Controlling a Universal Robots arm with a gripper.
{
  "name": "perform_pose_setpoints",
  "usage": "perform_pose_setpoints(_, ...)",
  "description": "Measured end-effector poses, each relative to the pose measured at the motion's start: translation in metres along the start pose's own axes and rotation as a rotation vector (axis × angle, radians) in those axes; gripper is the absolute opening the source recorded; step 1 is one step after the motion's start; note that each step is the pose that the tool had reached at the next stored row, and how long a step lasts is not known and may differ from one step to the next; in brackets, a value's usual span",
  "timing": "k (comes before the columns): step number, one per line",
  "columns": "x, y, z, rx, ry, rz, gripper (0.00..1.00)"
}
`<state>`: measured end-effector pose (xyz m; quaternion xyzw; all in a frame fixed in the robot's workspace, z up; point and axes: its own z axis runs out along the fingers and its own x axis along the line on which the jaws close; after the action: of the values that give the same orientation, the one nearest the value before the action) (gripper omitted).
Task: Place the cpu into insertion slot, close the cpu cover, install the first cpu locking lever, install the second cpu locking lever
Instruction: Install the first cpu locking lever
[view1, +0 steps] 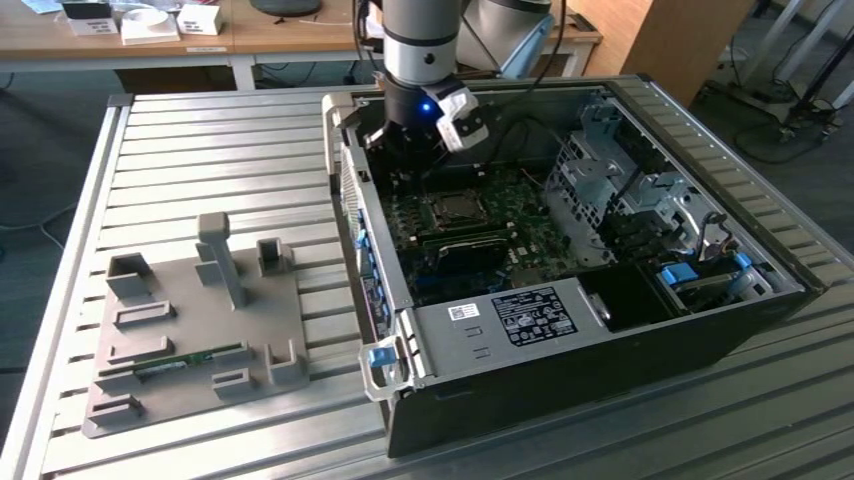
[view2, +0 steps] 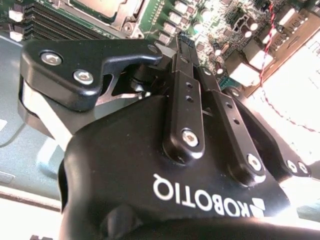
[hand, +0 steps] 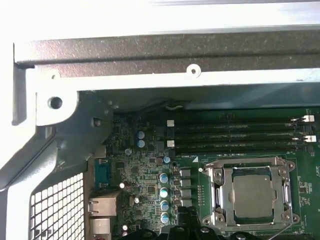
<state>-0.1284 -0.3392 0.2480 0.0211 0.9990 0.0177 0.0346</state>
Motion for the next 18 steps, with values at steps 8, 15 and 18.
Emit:
perform_pose_setpoints(8, 0.0007, 0.001, -0.0005, 0.0001, 0.0001, 0.0, 0.11)
perform_pose_setpoints(15, 0.0008, 0.0048, -0.001, -0.0017, 0.0, 0.0, 0.11)
perform_pose_setpoints(18, 0.001, 0.0079, -0.0009, -0.0051, 0.0001, 0.0, 0.11)
